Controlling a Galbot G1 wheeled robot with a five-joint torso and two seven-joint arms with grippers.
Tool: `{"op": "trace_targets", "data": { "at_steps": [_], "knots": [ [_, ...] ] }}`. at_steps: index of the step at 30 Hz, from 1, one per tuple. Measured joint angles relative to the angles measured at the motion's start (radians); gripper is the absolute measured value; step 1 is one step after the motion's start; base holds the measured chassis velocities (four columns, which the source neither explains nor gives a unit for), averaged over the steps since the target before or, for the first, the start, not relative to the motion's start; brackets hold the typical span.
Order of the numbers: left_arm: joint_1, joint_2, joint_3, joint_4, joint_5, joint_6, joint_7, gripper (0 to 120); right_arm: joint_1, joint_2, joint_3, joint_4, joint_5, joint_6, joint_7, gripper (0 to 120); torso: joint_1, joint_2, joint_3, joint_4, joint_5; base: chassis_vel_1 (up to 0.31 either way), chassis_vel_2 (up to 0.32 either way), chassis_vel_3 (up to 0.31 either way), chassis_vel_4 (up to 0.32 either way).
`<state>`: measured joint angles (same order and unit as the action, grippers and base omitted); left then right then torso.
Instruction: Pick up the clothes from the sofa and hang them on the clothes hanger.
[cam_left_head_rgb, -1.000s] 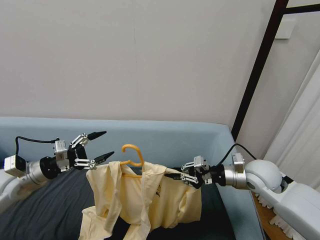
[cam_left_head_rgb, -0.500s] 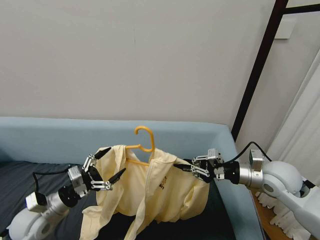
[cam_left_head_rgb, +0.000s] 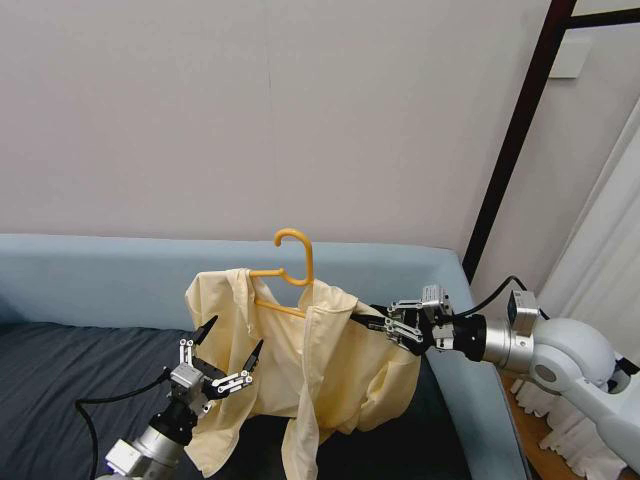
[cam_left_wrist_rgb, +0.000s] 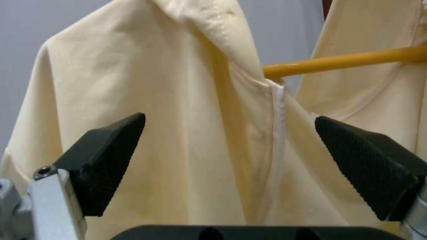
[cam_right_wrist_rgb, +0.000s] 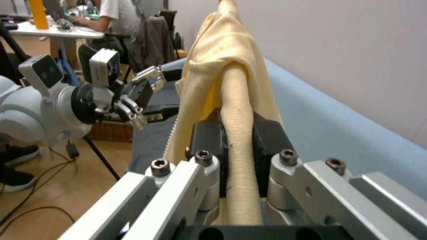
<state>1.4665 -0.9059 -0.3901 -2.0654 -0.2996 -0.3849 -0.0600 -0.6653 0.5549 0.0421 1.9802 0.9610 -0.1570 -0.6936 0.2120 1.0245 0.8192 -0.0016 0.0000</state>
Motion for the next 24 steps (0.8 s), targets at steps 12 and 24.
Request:
{"op": "trace_targets", "data": {
  "at_steps": [12, 24],
  "knots": [
    [0.005, -0.038, 0.017, -0.004, 0.066, -0.042, 0.011, 62, -0.002, -0.003, -0.004, -0.005, -0.012, 0.002, -0.022, 8, 0.000, 0.000, 0.000, 0.0000, -0.0001, 0.000, 0.000, 0.000, 0.000],
    [0.035, -0.052, -0.003, -0.027, 0.076, -0.044, 0.009, 18, -0.004, -0.006, -0.004, -0.002, -0.012, 0.005, -0.030, 8, 0.000, 0.000, 0.000, 0.0000, -0.0001, 0.000, 0.000, 0.000, 0.000]
  ]
}}
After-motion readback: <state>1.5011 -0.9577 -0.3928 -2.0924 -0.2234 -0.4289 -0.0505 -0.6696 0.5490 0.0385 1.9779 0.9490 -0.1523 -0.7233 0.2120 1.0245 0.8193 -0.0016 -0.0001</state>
